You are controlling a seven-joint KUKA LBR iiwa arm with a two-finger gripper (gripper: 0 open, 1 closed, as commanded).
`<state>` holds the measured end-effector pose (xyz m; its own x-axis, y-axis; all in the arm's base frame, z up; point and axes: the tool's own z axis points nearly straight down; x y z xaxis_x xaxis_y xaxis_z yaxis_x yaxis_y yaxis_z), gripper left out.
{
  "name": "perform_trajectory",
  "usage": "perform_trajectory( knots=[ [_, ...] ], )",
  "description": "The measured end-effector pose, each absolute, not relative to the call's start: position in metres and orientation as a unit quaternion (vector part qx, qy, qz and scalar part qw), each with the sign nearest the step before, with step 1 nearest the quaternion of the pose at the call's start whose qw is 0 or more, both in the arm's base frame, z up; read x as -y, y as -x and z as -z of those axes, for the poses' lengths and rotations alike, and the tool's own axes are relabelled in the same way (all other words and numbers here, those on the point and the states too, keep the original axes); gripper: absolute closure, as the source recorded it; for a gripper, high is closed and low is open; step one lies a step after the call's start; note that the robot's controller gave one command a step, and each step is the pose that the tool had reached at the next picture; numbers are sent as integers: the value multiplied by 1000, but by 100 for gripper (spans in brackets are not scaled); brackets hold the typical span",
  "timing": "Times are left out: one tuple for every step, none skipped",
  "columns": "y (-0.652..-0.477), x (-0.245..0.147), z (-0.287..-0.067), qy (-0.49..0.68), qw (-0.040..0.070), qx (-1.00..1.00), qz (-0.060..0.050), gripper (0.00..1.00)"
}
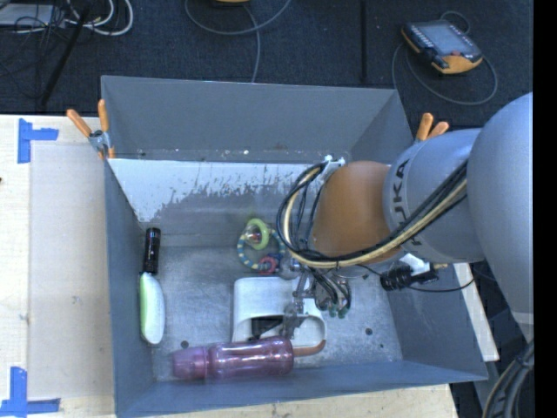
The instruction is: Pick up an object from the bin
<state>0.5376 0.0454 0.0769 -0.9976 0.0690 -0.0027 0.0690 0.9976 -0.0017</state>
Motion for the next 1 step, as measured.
perform_trajectory(
  knots=[
    [-535,-45,-94,-35,-4,-999,1,100]
  ],
)
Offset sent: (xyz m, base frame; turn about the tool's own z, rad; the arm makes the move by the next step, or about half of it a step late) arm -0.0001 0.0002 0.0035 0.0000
